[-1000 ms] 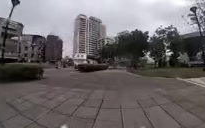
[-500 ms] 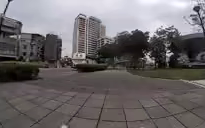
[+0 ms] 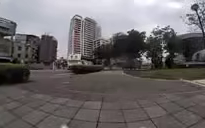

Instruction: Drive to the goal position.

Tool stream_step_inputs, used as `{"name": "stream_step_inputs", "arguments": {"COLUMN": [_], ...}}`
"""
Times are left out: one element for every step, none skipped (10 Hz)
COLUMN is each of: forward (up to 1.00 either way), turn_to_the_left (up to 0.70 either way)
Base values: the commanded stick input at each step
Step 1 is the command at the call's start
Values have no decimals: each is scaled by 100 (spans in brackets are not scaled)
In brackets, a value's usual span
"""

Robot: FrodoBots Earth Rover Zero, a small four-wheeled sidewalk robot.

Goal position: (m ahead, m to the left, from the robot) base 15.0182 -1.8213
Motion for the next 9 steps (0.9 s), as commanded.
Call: {"name": "stream_step_inputs", "arguments": {"forward": [70, 70, 70, 70, 85, 85, 94, 100, 100], "turn_to_the_left": [0, 0, 0, 0, 0, 0, 0, 0, 0]}}
